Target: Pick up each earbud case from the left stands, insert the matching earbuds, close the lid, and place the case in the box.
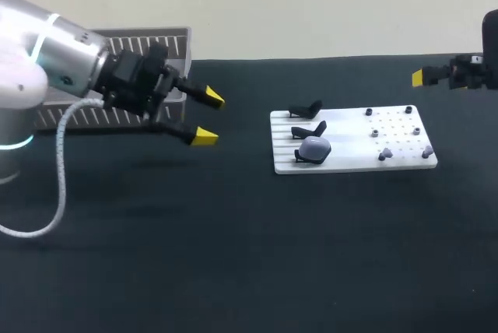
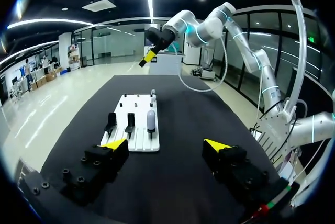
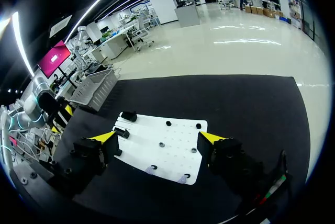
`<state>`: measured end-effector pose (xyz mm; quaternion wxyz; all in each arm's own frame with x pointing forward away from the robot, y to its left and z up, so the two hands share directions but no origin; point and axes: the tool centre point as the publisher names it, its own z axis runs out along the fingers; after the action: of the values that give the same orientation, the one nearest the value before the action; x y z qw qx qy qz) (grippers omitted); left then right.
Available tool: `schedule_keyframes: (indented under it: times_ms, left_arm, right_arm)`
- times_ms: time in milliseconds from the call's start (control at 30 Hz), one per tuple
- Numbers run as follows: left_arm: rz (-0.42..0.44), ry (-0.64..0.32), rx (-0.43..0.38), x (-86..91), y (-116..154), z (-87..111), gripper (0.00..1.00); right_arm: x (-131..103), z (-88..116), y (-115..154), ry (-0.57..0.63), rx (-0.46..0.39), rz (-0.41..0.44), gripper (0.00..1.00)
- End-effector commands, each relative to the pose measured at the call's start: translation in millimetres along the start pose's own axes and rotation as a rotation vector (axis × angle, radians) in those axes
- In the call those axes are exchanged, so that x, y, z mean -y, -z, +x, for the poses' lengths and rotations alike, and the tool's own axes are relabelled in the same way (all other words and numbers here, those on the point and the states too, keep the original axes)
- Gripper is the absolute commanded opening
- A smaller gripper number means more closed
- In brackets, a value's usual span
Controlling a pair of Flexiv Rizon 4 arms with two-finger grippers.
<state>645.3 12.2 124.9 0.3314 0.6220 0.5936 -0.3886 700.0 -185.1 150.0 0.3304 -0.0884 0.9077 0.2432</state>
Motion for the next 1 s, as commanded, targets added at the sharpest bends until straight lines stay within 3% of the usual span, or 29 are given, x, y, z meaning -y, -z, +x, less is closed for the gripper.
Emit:
schedule_keyframes:
  times_ms: [33,400,1000]
  left_arm:
    - [-0.007,0.006,-0.001,-1.2,-15.1,3.4,1.00]
    - [-0.007,-0.039,-0.005,3.0,-52.9,7.8,1.00]
    - [0.039,-0.035,0.012,-12.3,-99.9,7.6,1.00]
  right_arm:
    - [0.0,0.0,0.0,0.000,0.000,0.000,1.00]
    - [0.0,0.0,0.0,0.000,0.000,0.000,1.00]
    - [0.0,0.0,0.0,0.000,0.000,0.000,1.00]
